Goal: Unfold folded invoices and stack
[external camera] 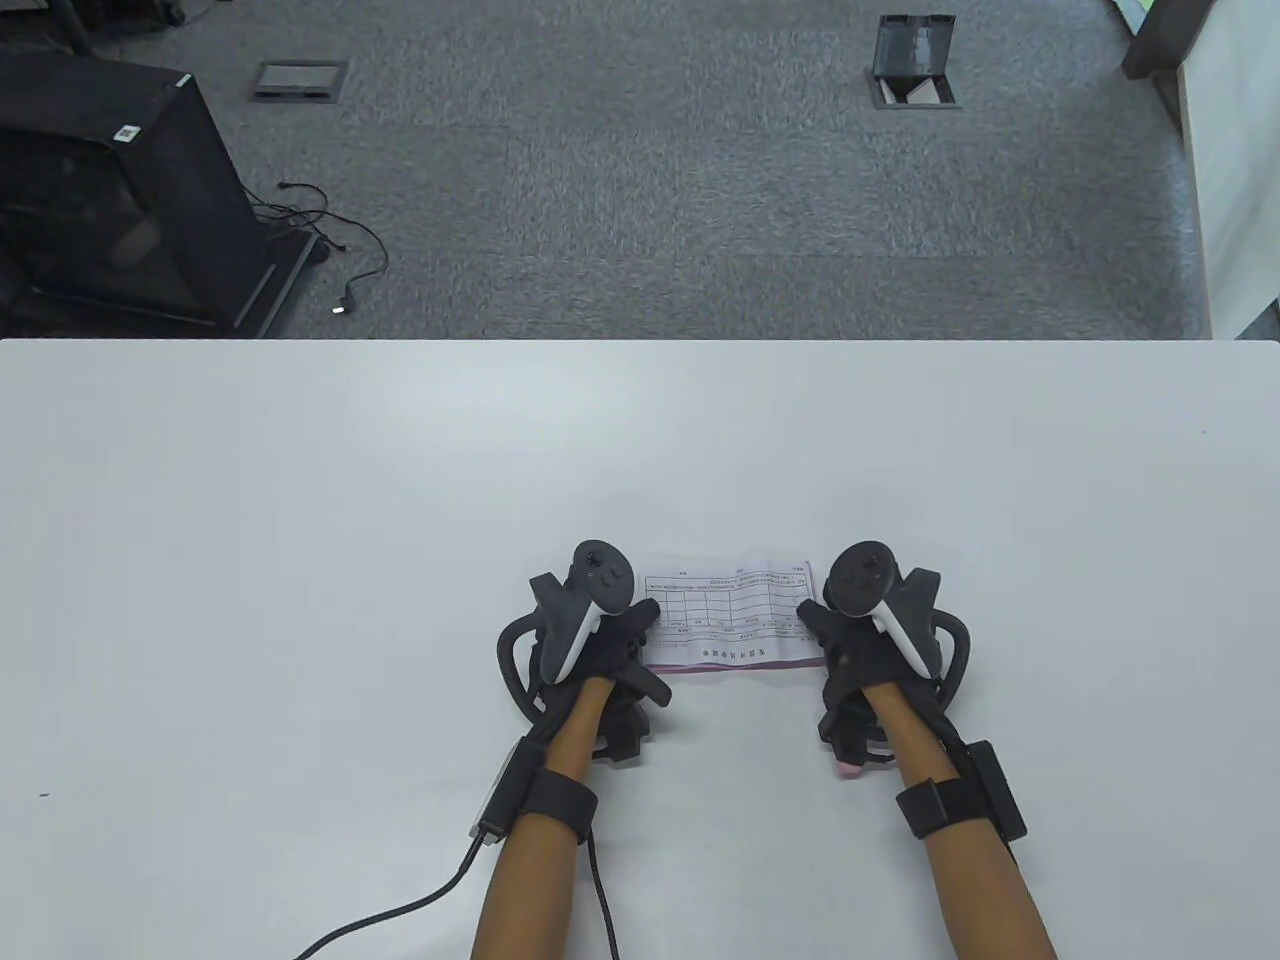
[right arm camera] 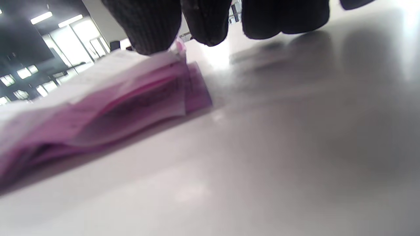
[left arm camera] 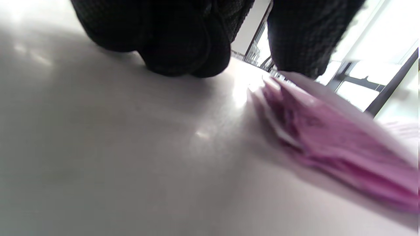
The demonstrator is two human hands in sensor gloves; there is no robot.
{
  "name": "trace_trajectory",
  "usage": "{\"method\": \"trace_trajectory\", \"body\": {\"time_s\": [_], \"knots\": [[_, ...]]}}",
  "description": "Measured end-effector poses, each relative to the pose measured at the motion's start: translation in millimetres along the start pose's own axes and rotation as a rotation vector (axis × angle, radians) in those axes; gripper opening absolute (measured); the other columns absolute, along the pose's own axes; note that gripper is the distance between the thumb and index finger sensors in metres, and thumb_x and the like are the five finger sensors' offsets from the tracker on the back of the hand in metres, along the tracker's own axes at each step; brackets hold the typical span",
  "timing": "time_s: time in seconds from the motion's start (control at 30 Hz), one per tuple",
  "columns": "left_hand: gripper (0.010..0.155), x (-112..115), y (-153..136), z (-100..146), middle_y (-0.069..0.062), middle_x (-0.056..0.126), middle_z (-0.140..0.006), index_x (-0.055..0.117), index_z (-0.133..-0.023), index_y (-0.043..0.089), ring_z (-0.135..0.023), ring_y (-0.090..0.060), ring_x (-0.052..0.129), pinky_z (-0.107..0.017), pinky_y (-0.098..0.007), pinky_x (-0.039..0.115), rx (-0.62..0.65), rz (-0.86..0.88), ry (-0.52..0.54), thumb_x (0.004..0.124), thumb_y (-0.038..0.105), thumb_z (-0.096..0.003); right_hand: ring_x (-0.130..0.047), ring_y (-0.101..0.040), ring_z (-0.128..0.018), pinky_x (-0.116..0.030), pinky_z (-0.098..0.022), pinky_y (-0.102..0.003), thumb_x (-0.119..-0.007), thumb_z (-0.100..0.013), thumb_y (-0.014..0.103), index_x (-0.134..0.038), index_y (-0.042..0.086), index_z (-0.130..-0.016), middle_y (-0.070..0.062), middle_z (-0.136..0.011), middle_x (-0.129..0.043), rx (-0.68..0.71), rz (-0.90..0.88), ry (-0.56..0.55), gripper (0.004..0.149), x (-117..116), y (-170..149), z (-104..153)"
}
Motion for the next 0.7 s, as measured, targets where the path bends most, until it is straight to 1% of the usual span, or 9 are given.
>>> {"method": "trace_trajectory", "body": {"time_s": [0.07,0.17,0.23,0.27,0.37,0.5,0.6,0.67,0.7], "knots": [[0.08,-5,-6,10,-0.017,0.086,-0.09,0.055,-0.111,0.017,-0.066,-0.031,0.091,-0.052,-0.046,0.078,0.02,0.037,0.032,0.087,0.049,-0.0454,-0.06,-0.047,-0.091,-0.047,-0.066,-0.07,-0.068,-0.049,0.049,-0.062,0.022,-0.094,-0.02,-0.104,-0.057,0.025,-0.042,-0.04,0.053,9,-6,10],[0.08,-15,-17,25,-0.019,0.08,-0.097,0.054,-0.111,0.018,-0.076,-0.037,0.086,-0.058,-0.05,0.074,0.044,0.024,0.089,0.086,0.05,-0.0458,-0.059,-0.046,-0.091,-0.047,-0.066,-0.071,-0.065,-0.05,0.049,-0.061,0.022,-0.094,-0.019,-0.104,-0.057,0.085,-0.042,-0.102,0.052,23,-14,27],[0.079,-24,-26,40,-0.021,0.077,-0.101,0.054,-0.111,0.018,-0.082,-0.041,0.081,-0.061,-0.053,0.071,0.075,0.024,0.141,0.085,0.051,-0.0461,-0.059,-0.047,-0.092,-0.046,-0.066,-0.071,-0.064,-0.05,0.049,-0.06,0.022,-0.095,-0.019,-0.104,-0.056,0.171,-0.025,-0.168,0.053,34,-19,47],[0.078,-26,-29,47,-0.021,0.075,-0.102,0.055,-0.111,0.019,-0.084,-0.042,0.079,-0.063,-0.054,0.07,0.095,0.024,0.158,0.084,0.052,-0.0465,-0.058,-0.047,-0.093,-0.045,-0.067,-0.071,-0.063,-0.05,0.049,-0.06,0.023,-0.095,-0.018,-0.105,-0.056,0.205,-0.021,-0.186,0.052,36,-20,53],[0.077,-37,-38,79,-0.021,0.071,-0.106,0.055,-0.111,0.019,-0.09,-0.046,0.073,-0.066,-0.059,0.065,0.181,0.0,0.251,0.082,0.054,-0.0477,-0.054,-0.048,-0.096,-0.044,-0.067,-0.072,-0.062,-0.05,0.051,-0.057,0.024,-0.099,-0.018,-0.107,-0.054,0.372,0.01,-0.298,0.055,46,-24,84],[0.077,-45,-39,111,-0.02,0.066,-0.112,0.055,-0.112,0.022,-0.097,-0.049,0.066,-0.069,-0.064,0.06,0.29,-0.098,0.32,0.078,0.058,-0.048,-0.046,-0.049,-0.101,-0.04,-0.068,-0.074,-0.059,-0.05,0.053,-0.051,0.028,-0.104,-0.016,-0.111,-0.05,0.5,0.047,-0.387,0.06,46,-26,115],[0.077,-46,-41,122,-0.019,0.061,-0.116,0.053,-0.113,0.024,-0.103,-0.05,0.059,-0.071,-0.068,0.055,0.336,-0.141,0.335,0.076,0.06,-0.0484,-0.04,-0.05,-0.104,-0.037,-0.068,-0.076,-0.057,-0.049,0.054,-0.045,0.03,-0.107,-0.015,-0.114,-0.046,0.521,0.096,-0.4,0.064,43,-25,122],[0.077,-43,-45,127,-0.019,0.057,-0.119,0.052,-0.113,0.025,-0.105,-0.051,0.053,-0.071,-0.071,0.051,0.352,-0.14,0.328,0.075,0.06,-0.0483,-0.036,-0.05,-0.106,-0.035,-0.068,-0.076,-0.056,-0.049,0.055,-0.042,0.031,-0.108,-0.014,-0.115,-0.044,0.528,0.123,-0.402,0.065,40,-24,124],[0.077,-41,-47,127,-0.019,0.055,-0.12,0.052,-0.114,0.025,-0.107,-0.052,0.051,-0.072,-0.072,0.049,0.362,-0.15,0.306,0.075,0.06,-0.0484,-0.035,-0.05,-0.106,-0.035,-0.068,-0.077,-0.055,-0.049,0.055,-0.041,0.031,-0.109,-0.014,-0.116,-0.043,0.537,0.134,-0.398,0.065,38,-24,125]]}}
Point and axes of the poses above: the tracker on the back of each hand, its own y axis roughly to the thumb side, its own z axis roughly from the fingertips to the wrist, x = y × z, the point moved 1 cm from there along -z, roughly from the wrist to the fingertips
